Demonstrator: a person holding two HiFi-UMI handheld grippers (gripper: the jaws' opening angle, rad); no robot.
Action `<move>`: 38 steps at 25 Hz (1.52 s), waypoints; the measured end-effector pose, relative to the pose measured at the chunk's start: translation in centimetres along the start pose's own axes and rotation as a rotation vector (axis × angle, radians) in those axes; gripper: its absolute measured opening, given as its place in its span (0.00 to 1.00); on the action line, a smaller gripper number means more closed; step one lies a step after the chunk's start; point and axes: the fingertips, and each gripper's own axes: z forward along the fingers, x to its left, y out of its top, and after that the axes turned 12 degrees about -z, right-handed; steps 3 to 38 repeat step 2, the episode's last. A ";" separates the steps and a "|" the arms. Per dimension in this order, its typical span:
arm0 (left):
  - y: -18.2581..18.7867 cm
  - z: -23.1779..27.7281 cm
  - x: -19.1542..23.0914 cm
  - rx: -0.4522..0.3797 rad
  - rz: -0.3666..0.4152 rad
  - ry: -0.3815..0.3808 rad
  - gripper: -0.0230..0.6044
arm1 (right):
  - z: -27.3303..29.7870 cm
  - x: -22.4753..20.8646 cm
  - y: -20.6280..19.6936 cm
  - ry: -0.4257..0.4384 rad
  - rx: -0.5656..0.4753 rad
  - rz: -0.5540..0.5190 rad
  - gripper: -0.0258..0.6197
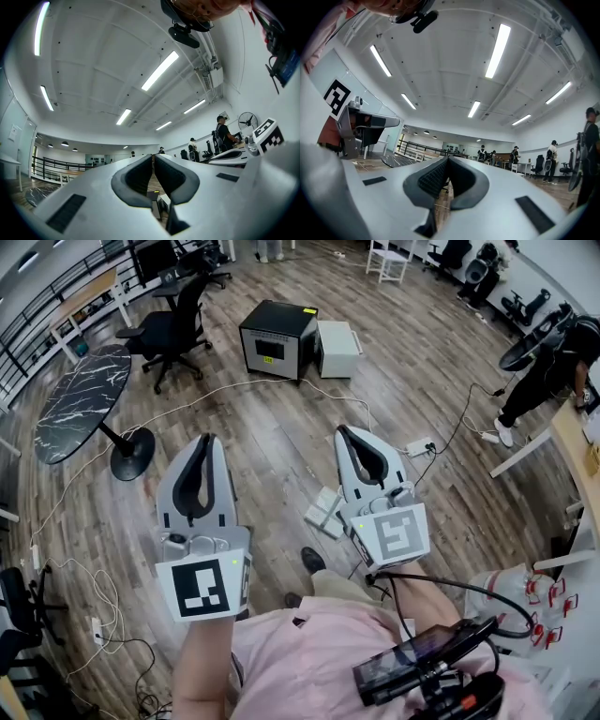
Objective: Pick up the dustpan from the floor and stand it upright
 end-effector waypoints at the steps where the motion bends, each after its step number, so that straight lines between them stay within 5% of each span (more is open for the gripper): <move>1: 0.0 -0.1 0.0 -0.001 0.000 0.000 0.08 | 0.0 0.1 0.0 0.000 0.000 0.000 0.04; 38: 0.0 -0.1 0.1 -0.002 -0.001 -0.001 0.08 | 0.0 0.2 0.0 0.000 0.001 0.000 0.04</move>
